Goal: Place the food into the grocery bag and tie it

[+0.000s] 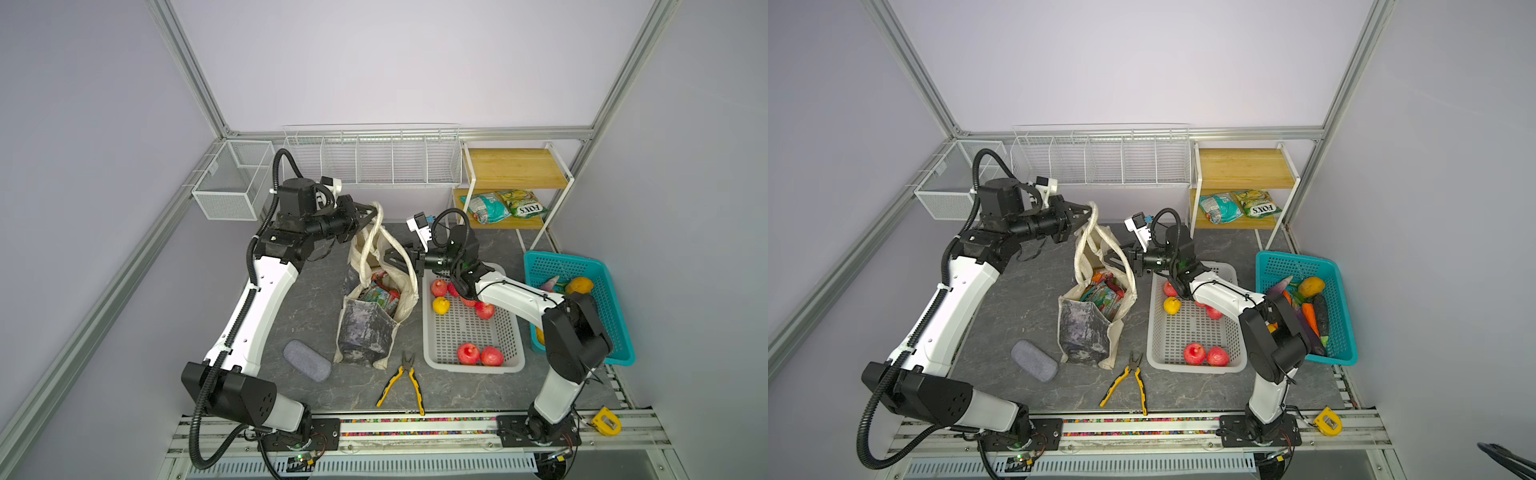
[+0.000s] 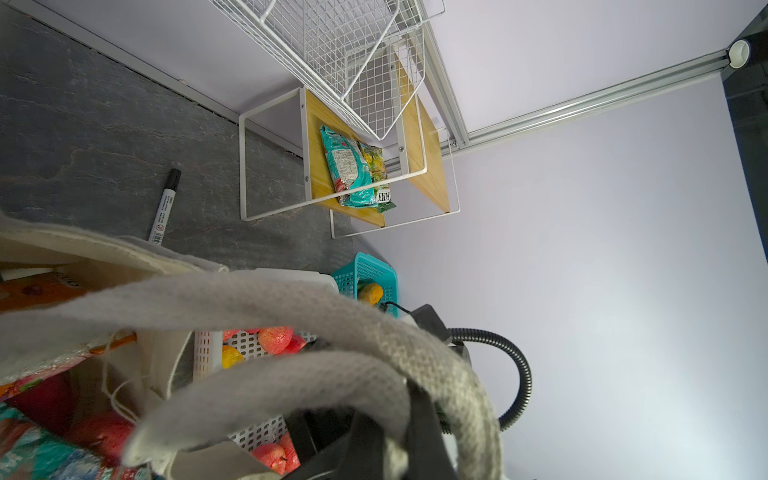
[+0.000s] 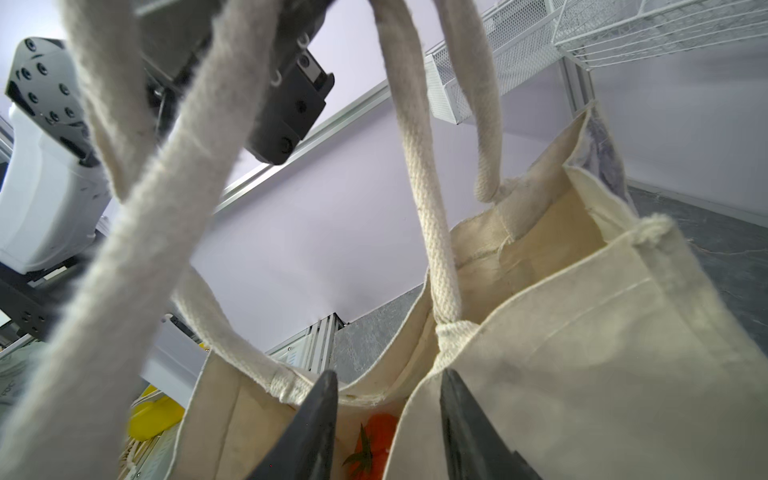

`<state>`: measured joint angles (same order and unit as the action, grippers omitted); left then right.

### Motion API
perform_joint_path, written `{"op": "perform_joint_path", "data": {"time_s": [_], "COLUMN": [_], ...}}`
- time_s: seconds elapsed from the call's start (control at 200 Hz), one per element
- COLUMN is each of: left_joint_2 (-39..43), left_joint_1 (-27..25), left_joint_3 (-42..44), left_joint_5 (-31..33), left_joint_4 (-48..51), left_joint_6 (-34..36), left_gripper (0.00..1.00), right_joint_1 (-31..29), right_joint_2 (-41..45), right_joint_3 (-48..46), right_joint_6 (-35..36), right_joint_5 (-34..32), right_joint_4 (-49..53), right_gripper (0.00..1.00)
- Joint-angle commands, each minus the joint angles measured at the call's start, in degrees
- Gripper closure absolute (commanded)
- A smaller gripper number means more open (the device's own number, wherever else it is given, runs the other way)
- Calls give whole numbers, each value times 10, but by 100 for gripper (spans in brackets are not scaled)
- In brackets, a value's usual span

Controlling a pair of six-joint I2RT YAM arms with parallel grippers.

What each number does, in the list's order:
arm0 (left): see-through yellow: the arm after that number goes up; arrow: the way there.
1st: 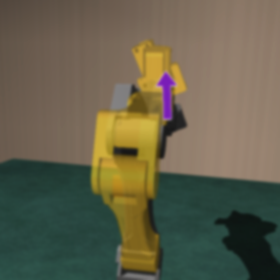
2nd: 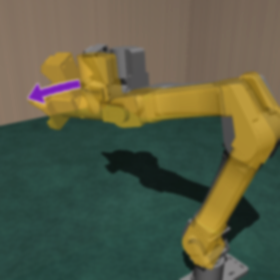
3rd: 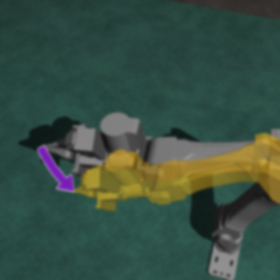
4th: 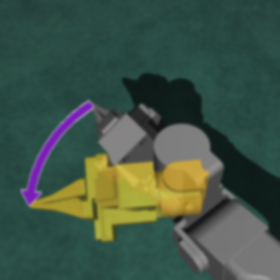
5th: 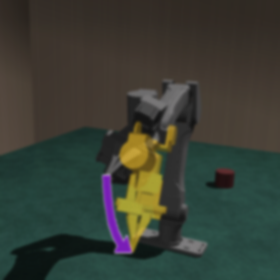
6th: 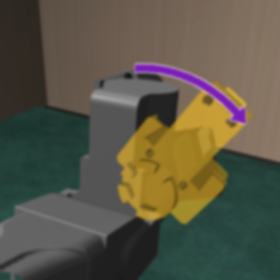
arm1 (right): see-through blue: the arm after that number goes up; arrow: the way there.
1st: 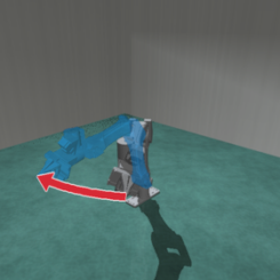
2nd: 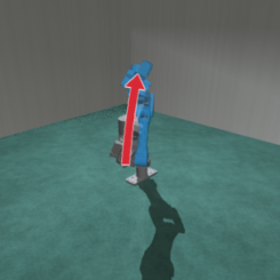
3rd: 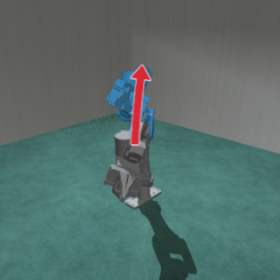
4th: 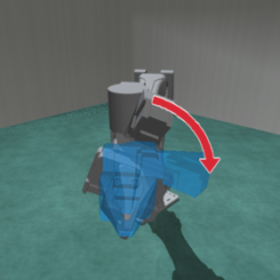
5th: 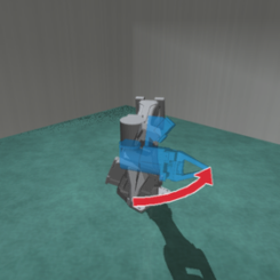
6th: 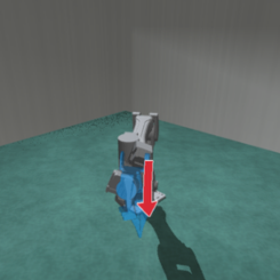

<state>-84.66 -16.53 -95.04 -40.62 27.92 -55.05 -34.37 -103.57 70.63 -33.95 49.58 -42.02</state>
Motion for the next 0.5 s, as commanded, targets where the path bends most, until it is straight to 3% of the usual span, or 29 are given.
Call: {"op": "perform_joint_path", "data": {"time_s": [0.0, 0.495], "left_joint_2": [16, 40], "left_joint_1": [-2, -2], "left_joint_3": [-13, 16], "left_joint_5": [-21, -14], "left_joint_4": [-22, -14], "left_joint_6": [-6, -1], "left_gripper": [100, 100], "right_joint_1": [-5, -38], "right_joint_2": [-17, -46], "right_joint_3": [-9, 27], "right_joint_6": [-78, -215], "right_joint_5": [2, -51], "right_joint_4": [-175, -341], "right_gripper": [55, 45]}}
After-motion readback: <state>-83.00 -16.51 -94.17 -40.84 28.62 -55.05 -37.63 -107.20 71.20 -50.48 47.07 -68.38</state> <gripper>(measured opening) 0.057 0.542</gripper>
